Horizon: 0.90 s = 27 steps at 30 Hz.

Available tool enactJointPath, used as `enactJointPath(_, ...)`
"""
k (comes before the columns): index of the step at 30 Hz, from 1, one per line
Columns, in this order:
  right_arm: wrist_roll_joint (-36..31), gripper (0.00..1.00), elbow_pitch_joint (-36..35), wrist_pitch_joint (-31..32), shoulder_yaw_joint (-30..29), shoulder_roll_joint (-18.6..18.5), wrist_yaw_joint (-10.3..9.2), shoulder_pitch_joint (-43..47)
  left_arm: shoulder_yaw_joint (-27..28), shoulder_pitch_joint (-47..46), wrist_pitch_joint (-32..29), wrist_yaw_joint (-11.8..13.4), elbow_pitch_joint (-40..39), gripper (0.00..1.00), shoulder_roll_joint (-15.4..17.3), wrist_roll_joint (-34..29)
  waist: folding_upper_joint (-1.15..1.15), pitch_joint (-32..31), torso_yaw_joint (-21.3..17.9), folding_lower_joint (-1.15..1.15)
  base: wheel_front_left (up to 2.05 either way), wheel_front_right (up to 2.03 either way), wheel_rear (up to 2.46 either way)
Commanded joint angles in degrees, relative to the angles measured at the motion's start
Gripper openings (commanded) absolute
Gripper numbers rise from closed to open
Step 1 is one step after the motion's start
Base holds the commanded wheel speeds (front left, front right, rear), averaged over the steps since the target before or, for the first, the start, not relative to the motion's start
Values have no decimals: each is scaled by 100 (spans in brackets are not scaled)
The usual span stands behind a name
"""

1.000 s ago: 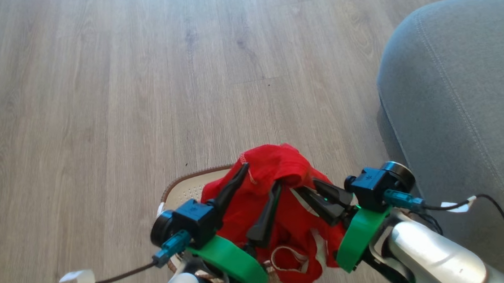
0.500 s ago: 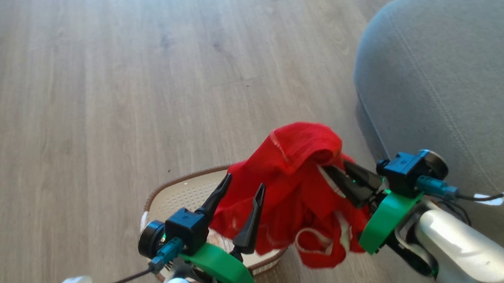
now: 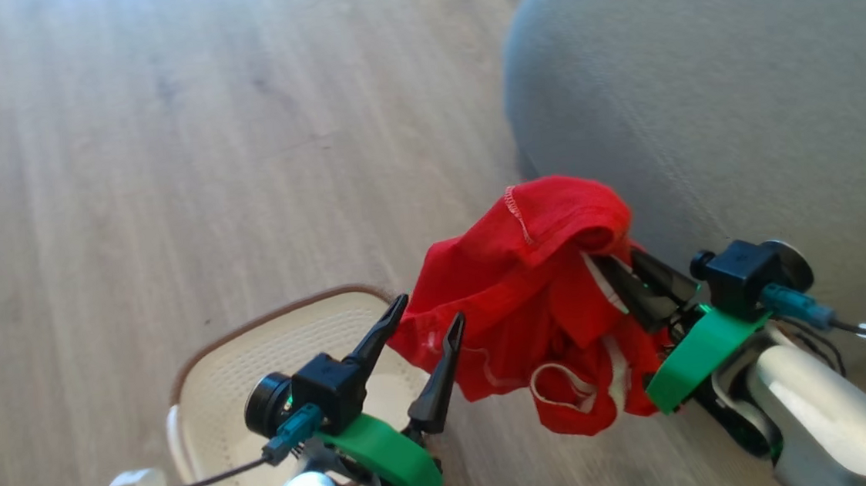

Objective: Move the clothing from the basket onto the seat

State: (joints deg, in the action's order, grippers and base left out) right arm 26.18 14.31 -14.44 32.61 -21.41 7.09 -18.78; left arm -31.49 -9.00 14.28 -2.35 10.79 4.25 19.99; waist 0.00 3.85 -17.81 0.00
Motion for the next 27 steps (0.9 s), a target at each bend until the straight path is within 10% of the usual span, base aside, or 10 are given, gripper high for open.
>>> enactJointPath(1, -67, 0, -254, -56, -93, -68, 40, -28, 155, -278, 70, -19, -140, 100, -32, -44, 0, 63, -274, 0, 0, 0, 0)
enactJointPath(16, -139, 0, -371, -56, -593, 46, 40, 38, -21, -374, 71, -49, -91, 100, -91, -53, 0, 404, -594, 0, 0, 0, 0)
enactJointPath(27, 22, 0, -416, -56, -1622, 562, 40, -1069, -104, -1174, -297, -61, -312, 100, 137, -415, 0, 2115, -298, 0, 0, 0, 0)
